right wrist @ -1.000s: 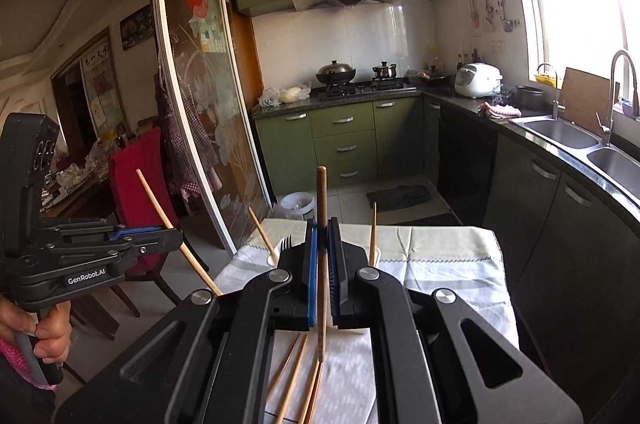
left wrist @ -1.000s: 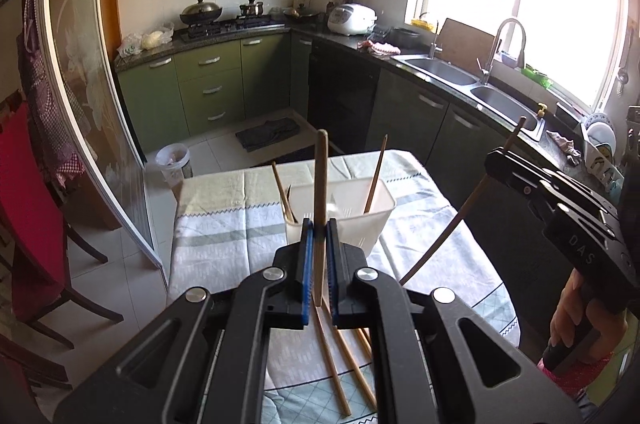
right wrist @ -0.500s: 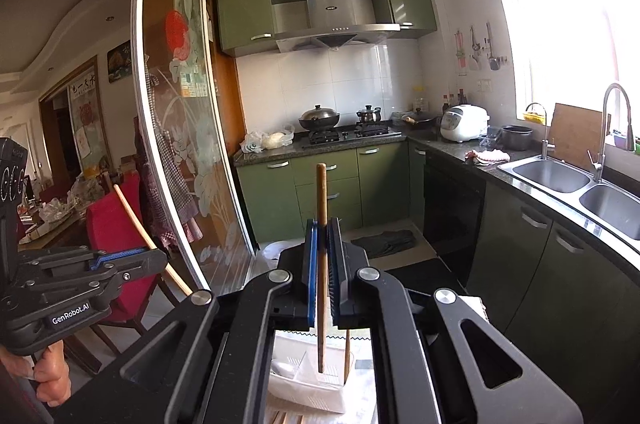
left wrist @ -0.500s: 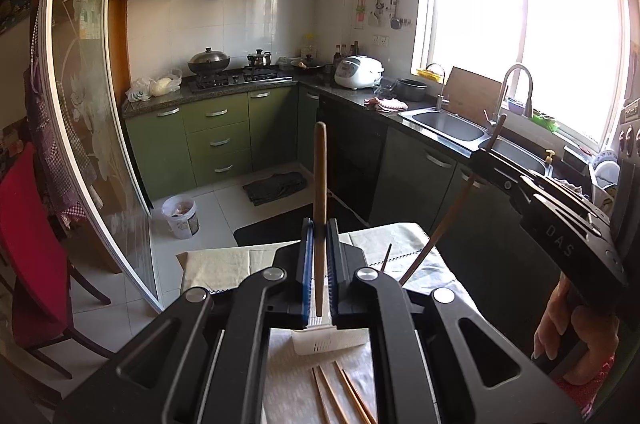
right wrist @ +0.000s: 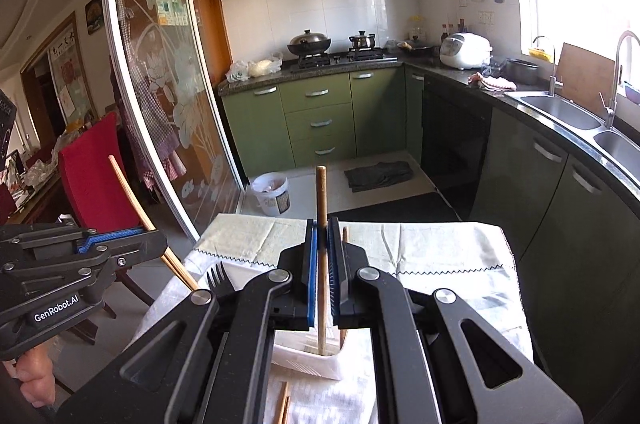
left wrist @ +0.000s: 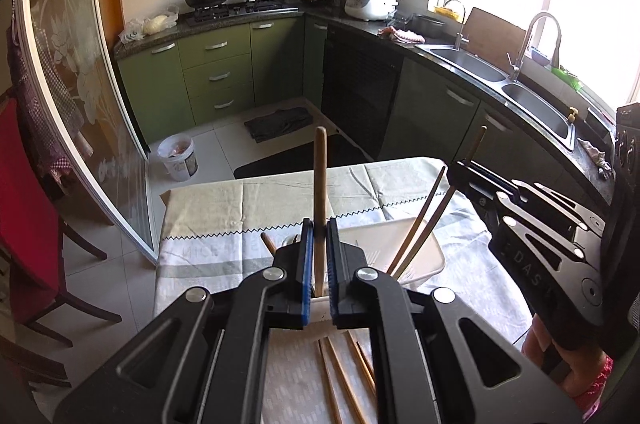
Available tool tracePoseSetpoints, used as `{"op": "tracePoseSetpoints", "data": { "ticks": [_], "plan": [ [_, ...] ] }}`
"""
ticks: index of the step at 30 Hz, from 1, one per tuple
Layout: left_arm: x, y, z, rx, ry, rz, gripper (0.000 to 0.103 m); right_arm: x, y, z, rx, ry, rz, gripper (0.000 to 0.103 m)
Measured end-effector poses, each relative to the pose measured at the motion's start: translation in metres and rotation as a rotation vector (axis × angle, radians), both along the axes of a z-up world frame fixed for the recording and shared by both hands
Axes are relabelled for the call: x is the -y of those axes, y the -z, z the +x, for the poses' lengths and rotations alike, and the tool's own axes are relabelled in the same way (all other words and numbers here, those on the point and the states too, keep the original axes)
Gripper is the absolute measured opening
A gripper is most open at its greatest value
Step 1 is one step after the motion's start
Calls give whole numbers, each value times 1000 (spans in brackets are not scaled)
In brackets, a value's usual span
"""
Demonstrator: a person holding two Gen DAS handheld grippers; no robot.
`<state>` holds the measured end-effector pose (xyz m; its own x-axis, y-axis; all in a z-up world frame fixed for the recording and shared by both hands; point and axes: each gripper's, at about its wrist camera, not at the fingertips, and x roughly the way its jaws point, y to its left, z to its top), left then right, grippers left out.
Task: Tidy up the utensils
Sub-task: 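Drop the chopsticks into the white holder from both grippers, then lower both grippers onto two more wooden chopsticks and close on them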
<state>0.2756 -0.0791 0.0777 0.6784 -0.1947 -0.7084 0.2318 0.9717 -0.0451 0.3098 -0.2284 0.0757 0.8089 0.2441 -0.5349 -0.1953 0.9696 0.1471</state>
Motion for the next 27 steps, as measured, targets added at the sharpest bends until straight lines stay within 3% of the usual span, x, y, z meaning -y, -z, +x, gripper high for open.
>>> {"op": "tracePoseSetpoints", "data": {
  "ticks": [3, 5, 8, 11, 16, 21, 24, 27],
  "plan": [
    [-3, 3, -1, -10, -6, -5, 7, 1, 7, -1, -10, -3, 6, 7],
    [-4, -1, -4, 6, -8, 1, 11, 3, 6, -5, -3, -10, 12, 15],
    [-5, -11, -12, 38, -17, 3, 35, 3, 0, -15, 20, -12, 6, 21],
    [-7, -20, -22, 60, -15, 3, 36, 6, -12, -35, 48, -30, 29, 21],
    [-13, -13, -42, 21, -12, 10, 37, 19, -21, -87, 101, -38, 44, 34],
    [-18, 53, -58, -166, -11, 37, 37, 52, 10, -142, 69, 13, 69, 39],
    [-14, 110, -55, -335, 10, 65, 37, 70, 42, -165, 0, 34, 118, 40],
    [-13, 155, -47, -452, -9, 78, 36, 84, 72, -179, -72, 49, 157, 40]
  ]
}}
